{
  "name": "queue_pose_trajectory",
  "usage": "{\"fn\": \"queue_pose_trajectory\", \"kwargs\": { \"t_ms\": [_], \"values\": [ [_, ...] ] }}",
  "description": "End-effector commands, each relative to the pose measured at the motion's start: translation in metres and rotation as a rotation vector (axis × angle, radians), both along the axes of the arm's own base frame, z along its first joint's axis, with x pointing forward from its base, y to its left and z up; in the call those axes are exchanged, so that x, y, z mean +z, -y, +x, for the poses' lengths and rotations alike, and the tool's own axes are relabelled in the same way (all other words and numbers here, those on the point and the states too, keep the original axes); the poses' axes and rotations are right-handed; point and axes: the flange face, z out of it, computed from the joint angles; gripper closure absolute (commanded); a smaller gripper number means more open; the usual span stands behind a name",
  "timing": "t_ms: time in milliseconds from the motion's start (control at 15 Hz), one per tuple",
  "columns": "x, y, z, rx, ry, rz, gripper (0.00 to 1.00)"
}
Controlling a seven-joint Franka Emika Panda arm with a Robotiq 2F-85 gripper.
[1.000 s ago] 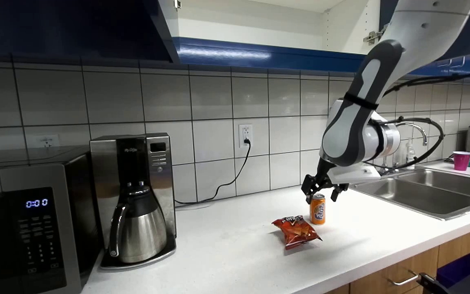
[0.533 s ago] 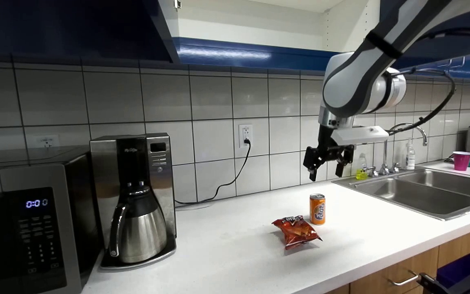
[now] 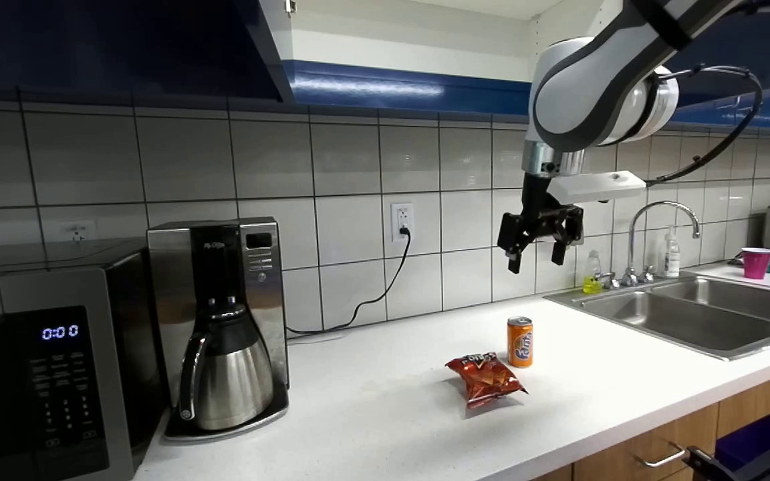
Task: Take the can out of the open upper cabinet and put it on the countertop.
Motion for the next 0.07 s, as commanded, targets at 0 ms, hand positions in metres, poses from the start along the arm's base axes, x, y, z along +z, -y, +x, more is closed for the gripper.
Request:
{"fn": "queue_pose_trajectory", "kwargs": {
  "t_ms": [0],
  "values": [
    [0.0004, 0.0001, -0.0001, 0.0, -0.002, 0.0, 0.0]
  ]
}}
